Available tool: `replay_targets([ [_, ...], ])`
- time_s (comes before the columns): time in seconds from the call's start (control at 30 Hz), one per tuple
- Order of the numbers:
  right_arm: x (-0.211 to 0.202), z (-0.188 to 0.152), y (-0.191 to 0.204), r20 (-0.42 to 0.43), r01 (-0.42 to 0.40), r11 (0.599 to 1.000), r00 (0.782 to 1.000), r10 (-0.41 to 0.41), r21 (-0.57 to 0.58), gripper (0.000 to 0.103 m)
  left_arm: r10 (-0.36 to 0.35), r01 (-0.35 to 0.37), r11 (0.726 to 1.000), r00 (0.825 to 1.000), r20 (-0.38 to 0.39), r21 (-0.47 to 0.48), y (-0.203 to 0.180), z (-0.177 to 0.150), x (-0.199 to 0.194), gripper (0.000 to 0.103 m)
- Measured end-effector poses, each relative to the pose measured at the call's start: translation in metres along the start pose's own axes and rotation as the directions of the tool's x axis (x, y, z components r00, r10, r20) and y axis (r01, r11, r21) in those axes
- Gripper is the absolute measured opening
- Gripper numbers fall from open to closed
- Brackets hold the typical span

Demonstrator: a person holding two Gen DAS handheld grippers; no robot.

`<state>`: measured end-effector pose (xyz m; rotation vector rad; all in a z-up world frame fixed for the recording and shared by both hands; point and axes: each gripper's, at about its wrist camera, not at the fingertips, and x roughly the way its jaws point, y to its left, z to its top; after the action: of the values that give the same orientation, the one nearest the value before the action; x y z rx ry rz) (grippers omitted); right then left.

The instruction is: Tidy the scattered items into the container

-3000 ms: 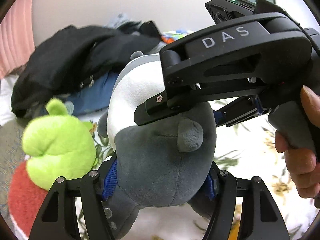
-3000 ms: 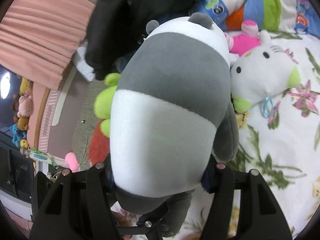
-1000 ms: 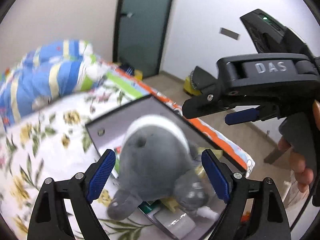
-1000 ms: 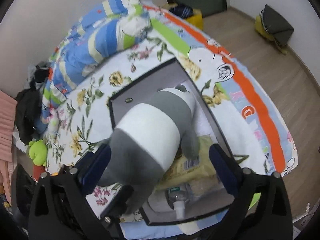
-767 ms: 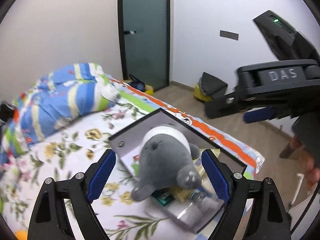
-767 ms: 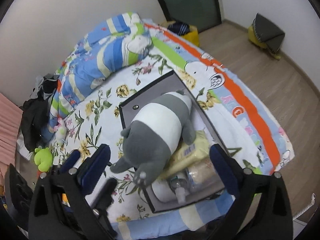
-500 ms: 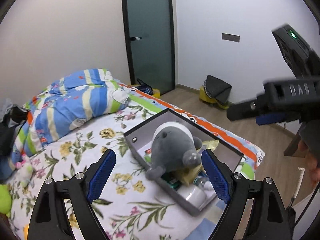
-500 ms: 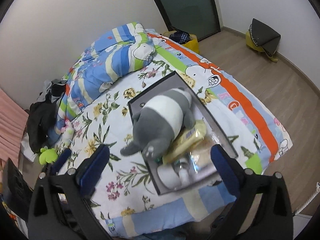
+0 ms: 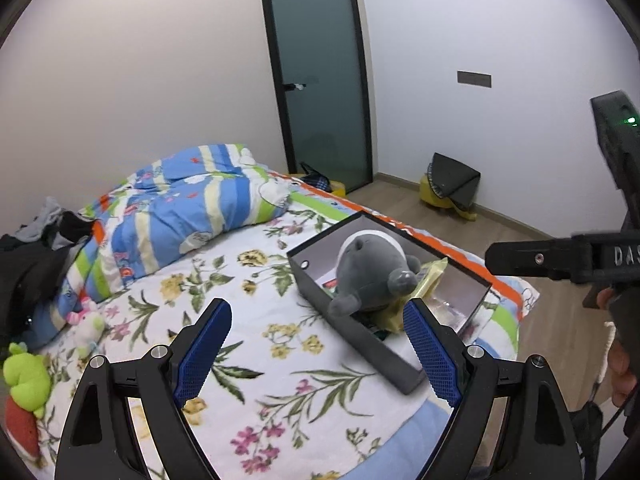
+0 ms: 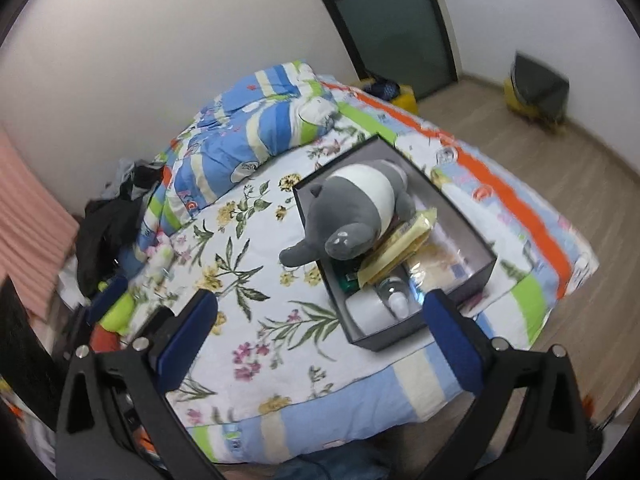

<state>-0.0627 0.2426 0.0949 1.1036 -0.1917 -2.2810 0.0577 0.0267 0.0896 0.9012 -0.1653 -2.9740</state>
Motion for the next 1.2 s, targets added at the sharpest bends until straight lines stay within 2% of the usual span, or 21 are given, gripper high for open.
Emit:
replay_targets([
  [0.1,-0.004,-0.007,0.010,0.028,-0.007,0.999,1.000,0.008,-0.032,0.103,0.004,-0.004,1.000,1.000,-0.004,-0.011,0.003,-0.006,-0.005,0.090],
  [0.5,-0.007,-0.021,0.025,0.041,0.026,0.998,0.999,-0.023,-0.050,0.103,-0.033,0.033,0.995,0.999,-0.007,-0.091,0.016,-0.016,-0.015,0.094],
  [0.6,-0.010,-0.022,0.026,0.044,0.051,0.997,0.998,-0.048,-0.061,0.103,-0.028,0.027,0.994,1.000,-0.009,-0.106,0.020,-0.019,-0.017,0.097],
  [0.93,-0.014,-0.028,0.029,0.048,0.092,0.993,0.995,-0.089,-0.076,0.103,0.001,-0.004,0.995,1.000,-0.030,-0.102,0.018,-0.024,-0.015,0.097],
  [1.07,-0.014,-0.031,0.029,0.044,0.101,0.992,0.994,-0.098,-0.078,0.103,-0.020,0.014,0.993,0.999,-0.049,-0.115,0.017,-0.025,-0.014,0.097],
  [1.2,-0.014,-0.031,0.033,0.042,0.108,0.991,0.994,-0.105,-0.084,0.103,-0.071,0.060,0.987,0.996,-0.062,-0.152,0.022,-0.024,-0.014,0.097],
])
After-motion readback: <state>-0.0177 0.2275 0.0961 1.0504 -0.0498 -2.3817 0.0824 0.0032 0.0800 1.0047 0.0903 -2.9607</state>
